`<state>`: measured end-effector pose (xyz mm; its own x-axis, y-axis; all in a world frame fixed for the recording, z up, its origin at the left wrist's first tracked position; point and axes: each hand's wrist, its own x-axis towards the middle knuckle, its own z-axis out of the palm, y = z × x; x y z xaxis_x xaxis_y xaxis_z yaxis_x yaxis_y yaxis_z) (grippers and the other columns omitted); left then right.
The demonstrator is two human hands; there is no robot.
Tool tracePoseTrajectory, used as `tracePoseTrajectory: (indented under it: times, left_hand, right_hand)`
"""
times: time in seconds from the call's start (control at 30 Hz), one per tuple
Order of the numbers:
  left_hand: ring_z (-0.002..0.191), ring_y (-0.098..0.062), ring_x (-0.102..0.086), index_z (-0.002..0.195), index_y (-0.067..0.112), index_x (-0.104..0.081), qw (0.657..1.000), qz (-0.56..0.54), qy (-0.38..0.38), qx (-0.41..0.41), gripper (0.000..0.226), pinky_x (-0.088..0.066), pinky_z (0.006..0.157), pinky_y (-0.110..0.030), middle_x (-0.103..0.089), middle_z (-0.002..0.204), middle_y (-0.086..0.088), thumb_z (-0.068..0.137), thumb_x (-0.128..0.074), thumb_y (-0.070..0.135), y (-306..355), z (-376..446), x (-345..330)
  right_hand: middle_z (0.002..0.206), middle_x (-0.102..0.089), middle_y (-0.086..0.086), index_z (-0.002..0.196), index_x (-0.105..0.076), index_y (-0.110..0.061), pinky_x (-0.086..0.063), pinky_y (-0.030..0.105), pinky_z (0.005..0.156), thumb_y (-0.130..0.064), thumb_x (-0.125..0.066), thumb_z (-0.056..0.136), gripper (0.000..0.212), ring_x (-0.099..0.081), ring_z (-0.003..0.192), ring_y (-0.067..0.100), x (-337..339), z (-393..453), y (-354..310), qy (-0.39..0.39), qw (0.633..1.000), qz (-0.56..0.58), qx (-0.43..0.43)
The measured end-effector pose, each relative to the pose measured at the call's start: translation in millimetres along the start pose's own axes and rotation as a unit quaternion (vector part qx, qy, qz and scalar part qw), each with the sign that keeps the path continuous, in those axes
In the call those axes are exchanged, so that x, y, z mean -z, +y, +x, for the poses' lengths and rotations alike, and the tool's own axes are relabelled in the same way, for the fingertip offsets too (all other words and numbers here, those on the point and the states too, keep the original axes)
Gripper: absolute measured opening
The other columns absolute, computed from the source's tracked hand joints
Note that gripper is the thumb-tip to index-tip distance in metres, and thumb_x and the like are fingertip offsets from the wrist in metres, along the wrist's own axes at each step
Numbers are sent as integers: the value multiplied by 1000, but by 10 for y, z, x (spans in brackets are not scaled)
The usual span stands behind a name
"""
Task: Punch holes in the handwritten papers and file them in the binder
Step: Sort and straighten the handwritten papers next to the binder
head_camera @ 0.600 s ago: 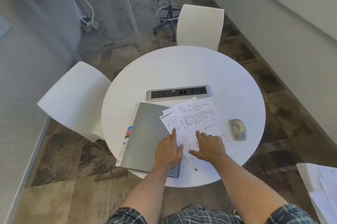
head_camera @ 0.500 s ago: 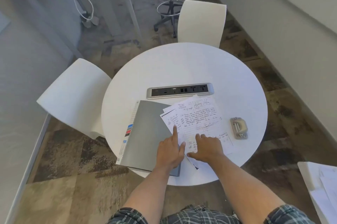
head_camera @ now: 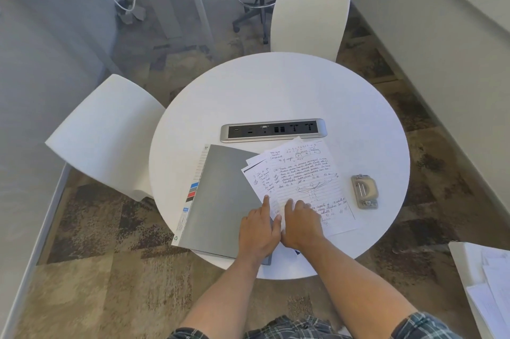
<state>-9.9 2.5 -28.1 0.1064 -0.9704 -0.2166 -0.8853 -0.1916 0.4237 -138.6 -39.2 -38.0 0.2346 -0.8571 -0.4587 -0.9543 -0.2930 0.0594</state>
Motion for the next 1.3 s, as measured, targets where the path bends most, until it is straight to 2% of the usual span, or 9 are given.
tracePoseTrajectory:
  times: [0.2,0.3,0.43,0.6,0.7,0.83,0.93,1.07,1.3]
  left_hand:
    - [124,-21,-57,155,18,-35,1000,-10,3,-9,61,-47,104,-39,-61,139,1,102,-43,47,1,19,-39]
    - [125,-20,-55,148,18,-43,998,-50,13,26,54,-48,104,-37,-58,138,1,99,-53,39,3,49,-40]
    - [91,-17,-63,105,23,-55,966,-189,34,172,17,-56,74,-36,-64,98,7,92,-62,33,130,100,8]
    - [72,-4,-62,96,20,-56,901,-347,29,261,19,-39,56,-17,-66,82,7,90,-71,30,258,162,-11]
    - [81,-13,-67,101,19,-55,865,-400,37,300,28,-50,67,-23,-65,85,9,86,-77,27,281,206,-33]
    - [92,-26,-73,110,15,-56,836,-435,30,333,37,-60,88,-43,-69,98,-2,83,-81,24,244,239,-42]
    - [88,-27,-75,91,14,-64,848,-426,31,314,21,-61,84,-43,-75,95,-7,82,-82,20,241,245,-47]
    - [69,-10,-65,79,14,-64,888,-371,37,269,18,-47,57,-18,-70,79,3,85,-80,19,305,226,3]
    - [70,-15,-64,90,16,-65,944,-282,84,152,8,-53,63,-27,-66,74,4,90,-72,14,402,191,140]
  right_hand:
    - [151,-43,31,160,-16,3,-59,51,93,-32,-54,97,82,-49,140,45,-68,26,16,-7,998,-55,13]
    - [152,-42,35,156,-25,3,-61,44,87,-23,-54,97,71,-65,121,41,-59,0,81,-9,998,-61,24]
    - [152,-46,31,144,-42,-3,-56,39,74,-18,-49,99,48,-72,102,40,-2,-23,221,-21,998,-39,40]
    - [129,-63,20,127,-52,-8,-48,37,66,-10,-45,95,33,-72,92,36,36,-84,376,-4,997,-37,74]
    - [107,-65,9,118,-56,-11,-47,36,64,-12,-43,98,24,-71,85,33,18,-118,443,11,996,-22,88]
    - [101,-69,5,113,-60,-15,-39,34,63,-11,-42,100,23,-69,83,31,-18,-126,522,26,995,20,92]
    - [95,-72,3,113,-59,-17,-40,33,61,-10,-43,98,24,-65,74,28,-11,-132,571,30,995,55,73]
    - [79,-62,-4,117,-52,-20,-36,32,55,-15,-39,101,21,-54,61,22,3,-143,660,66,992,104,36]
    - [74,-55,-8,118,-49,-21,-46,30,56,-23,-39,105,16,-54,57,18,80,-143,806,106,982,154,0]
